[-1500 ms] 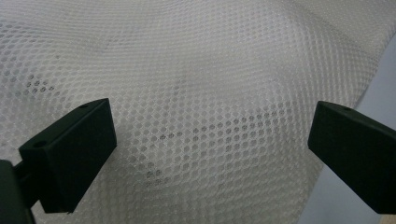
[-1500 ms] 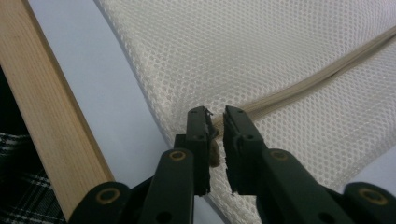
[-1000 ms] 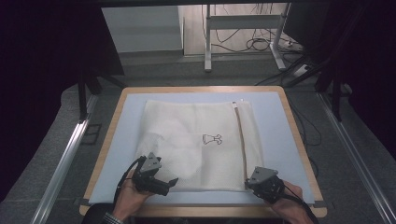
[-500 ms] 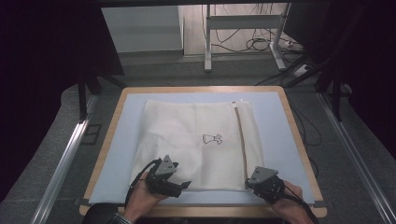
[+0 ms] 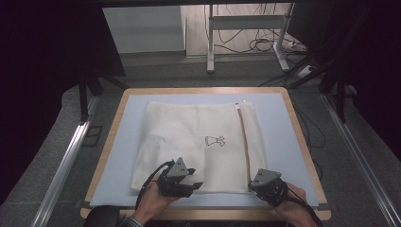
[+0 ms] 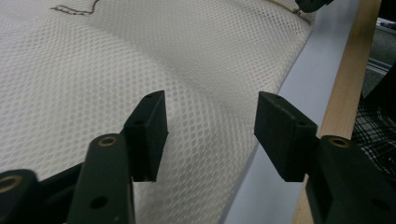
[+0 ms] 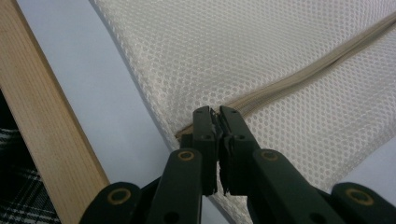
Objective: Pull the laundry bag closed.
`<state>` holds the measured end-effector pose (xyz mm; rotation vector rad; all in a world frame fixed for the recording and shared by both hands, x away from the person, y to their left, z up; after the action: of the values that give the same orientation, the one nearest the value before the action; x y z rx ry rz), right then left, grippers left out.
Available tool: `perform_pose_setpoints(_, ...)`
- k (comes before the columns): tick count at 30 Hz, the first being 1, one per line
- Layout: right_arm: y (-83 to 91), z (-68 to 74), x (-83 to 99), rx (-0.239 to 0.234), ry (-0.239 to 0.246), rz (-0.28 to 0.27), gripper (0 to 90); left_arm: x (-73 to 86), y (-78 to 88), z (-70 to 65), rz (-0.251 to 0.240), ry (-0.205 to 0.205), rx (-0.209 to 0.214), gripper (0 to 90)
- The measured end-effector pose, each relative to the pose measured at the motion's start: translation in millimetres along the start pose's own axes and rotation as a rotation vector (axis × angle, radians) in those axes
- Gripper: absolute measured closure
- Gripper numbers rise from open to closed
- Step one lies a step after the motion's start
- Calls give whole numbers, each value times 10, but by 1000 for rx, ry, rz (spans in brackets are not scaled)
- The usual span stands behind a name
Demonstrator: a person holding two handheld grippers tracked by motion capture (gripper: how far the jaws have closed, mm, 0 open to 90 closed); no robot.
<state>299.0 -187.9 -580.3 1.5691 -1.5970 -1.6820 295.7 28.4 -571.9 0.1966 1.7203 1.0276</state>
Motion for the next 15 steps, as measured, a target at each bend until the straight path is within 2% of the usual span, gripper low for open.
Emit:
perform_pose_setpoints(2,-2,-1,0,0,-1,0,845,-26,-22,-26,2,-2,15,510)
perform_pose_setpoints(9,-7,-1,-8,1,-1,-2,845,-76,-77,-82,6,-28,7,605)
perform_pose_setpoints(15,-7,2,-10,6,-5,-5,843,-114,-141,-133,11,-34,37,677)
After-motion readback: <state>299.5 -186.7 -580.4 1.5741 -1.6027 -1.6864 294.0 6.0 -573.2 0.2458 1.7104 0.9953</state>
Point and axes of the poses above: each handheld gripper's, and its own axes: y roughly backward along the jaws, x roughly out of its underside, z roughly to its left, the point moved 10 cm from there along -y, roughly forward along the jaws, and after that the axes turned 6 degrees about z, right-handed, at the moved point
